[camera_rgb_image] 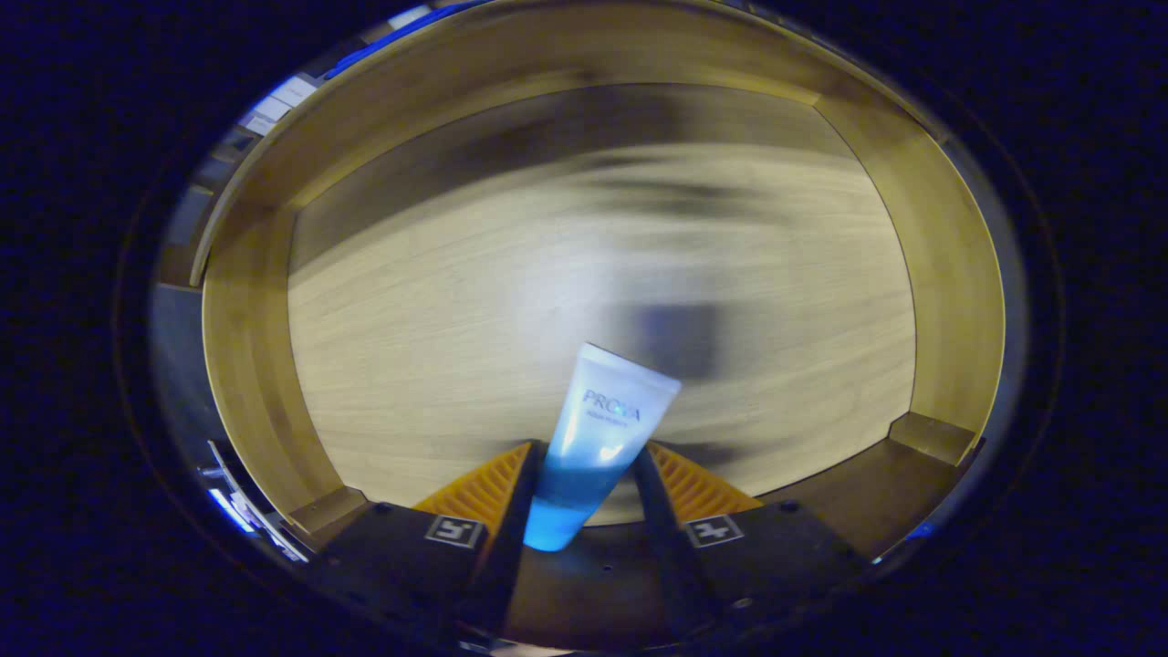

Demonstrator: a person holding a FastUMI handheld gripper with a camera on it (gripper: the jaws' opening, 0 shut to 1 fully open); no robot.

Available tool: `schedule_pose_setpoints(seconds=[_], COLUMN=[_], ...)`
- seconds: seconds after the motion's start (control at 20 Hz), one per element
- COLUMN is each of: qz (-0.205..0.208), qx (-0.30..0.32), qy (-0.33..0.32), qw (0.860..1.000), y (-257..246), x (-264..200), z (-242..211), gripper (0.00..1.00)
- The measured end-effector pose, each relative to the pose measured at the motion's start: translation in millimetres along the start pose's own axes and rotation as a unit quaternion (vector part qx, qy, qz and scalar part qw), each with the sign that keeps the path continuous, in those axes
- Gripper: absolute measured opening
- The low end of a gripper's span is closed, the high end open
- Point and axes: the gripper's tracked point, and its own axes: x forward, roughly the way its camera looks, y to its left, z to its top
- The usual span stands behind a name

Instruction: Pull open the drawer, take out the items inside it, and place them on the countertop above the cabinet.

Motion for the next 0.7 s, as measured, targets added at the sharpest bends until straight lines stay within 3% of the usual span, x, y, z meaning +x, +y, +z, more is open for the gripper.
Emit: schedule_pose_setpoints(seconds=[0.15,0.2,0.6,0.7], qz=[0.009,0.012,0.054,0.070], qx=[-0.026,-0.027,-0.029,-0.029], qy=[-0.010,-0.014,-0.084,-0.103], qw=[1.000,0.999,0.995,0.992], y=[0,-2,7,7], x=[-1,-1,-41,-72], z=[2,4,30,43], gripper=[0.44,0.42,0.36,0.36])
